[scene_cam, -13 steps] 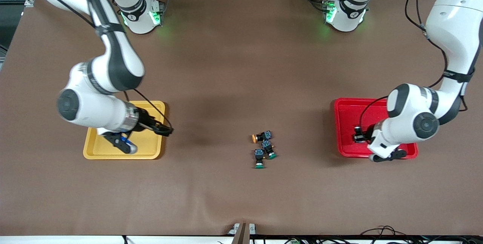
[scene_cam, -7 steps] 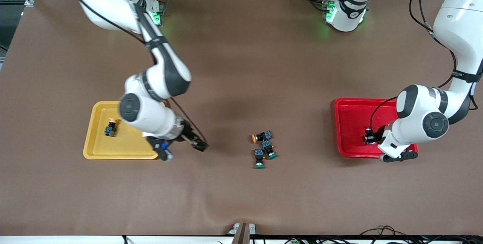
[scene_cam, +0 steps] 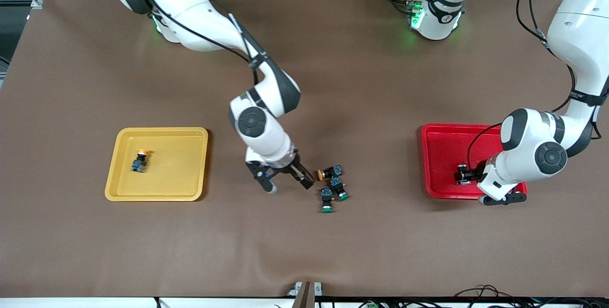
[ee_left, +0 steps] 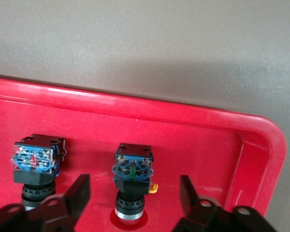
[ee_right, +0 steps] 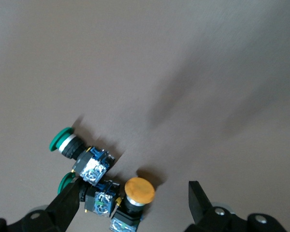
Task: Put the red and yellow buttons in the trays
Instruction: 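Grasp a second yellow button with the right gripper while the left gripper withdraws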
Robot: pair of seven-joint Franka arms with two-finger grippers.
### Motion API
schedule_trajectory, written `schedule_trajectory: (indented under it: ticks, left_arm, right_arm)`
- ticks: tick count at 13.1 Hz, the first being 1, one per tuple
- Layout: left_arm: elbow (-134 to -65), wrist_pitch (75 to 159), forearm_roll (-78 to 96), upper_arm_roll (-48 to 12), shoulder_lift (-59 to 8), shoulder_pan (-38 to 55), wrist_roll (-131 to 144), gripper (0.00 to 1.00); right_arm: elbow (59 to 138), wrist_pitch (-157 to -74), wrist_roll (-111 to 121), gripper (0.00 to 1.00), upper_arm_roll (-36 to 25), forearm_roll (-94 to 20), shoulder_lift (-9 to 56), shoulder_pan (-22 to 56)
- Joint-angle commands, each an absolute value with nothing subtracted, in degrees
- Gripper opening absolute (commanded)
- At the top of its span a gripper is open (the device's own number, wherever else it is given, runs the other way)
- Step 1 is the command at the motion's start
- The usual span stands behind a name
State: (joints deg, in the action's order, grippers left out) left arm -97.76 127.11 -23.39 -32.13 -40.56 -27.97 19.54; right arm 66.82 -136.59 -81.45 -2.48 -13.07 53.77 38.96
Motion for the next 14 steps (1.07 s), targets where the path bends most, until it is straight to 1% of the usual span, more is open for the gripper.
schedule_trajectory:
  ticks: [1, 3, 4, 6, 7, 8, 9, 11, 12, 13, 14]
  left_arm:
    - [-98.26, 127.00, -24.61, -32.78, -36.67, -28.48, 19.34, 1.00]
    - [-98.26, 126.04, -23.65, -32.96, -32.54, -28.56, 19.60, 1.00]
    - [-98.00, 123.86, -22.08, -33.13, -30.69, -29.00, 19.16, 1.00]
    - [-97.82, 121.65, -18.30, -33.83, -26.13, -29.35, 18.11, 1.00]
    - [-97.74, 119.12, -17.06, -33.84, -24.10, -29.36, 17.32, 1.00]
    - [-97.65, 116.66, -16.01, -33.92, -22.25, -29.27, 16.01, 1.00]
    - [-97.30, 114.80, -14.34, -33.93, -20.41, -29.35, 13.91, 1.00]
    - [-96.86, 110.93, -11.52, -33.93, -16.98, -29.27, 11.87, 1.00]
    - [-96.07, 108.92, -10.56, -33.93, -15.74, -29.27, 11.78, 1.00]
    - [-94.76, 107.16, -9.42, -33.93, -14.95, -29.27, 11.69, 1.00]
    - [-92.92, 104.88, -8.53, -33.93, -14.68, -29.27, 11.69, 1.00]
  right_arm:
    - [61.52, -139.81, -85.33, 1.00, -3.43, -12.04, 58.53, 40.60]
    - [61.52, -142.19, -86.74, 1.00, -4.04, -11.95, 60.72, 42.44]
    - [61.52, -143.43, -87.53, 1.00, -4.39, -11.95, 61.34, 43.06]
    - [61.61, -143.53, -87.80, 1.00, -4.31, -11.95, 61.70, 43.50]
    - [61.70, -143.44, -87.89, 1.00, -4.31, -11.95, 61.96, 44.29]
    - [61.96, -143.26, -87.89, 0.98, -4.39, -11.69, 61.96, 44.73]
    - [62.14, -142.91, -87.89, 0.90, -4.39, -11.17, 61.96, 45.00]
    - [62.14, -142.91, -87.98, 0.81, -4.39, -9.59, 63.10, 45.44]
    - [62.05, -143.08, -89.02, 0.74, -4.48, -9.15, 63.89, 45.44]
    - [62.14, -143.00, -89.12, 0.59, -4.48, -7.40, 63.98, 45.53]
    - [62.14, -142.82, -89.21, 0.32, -4.40, -5.21, 63.98, 45.70]
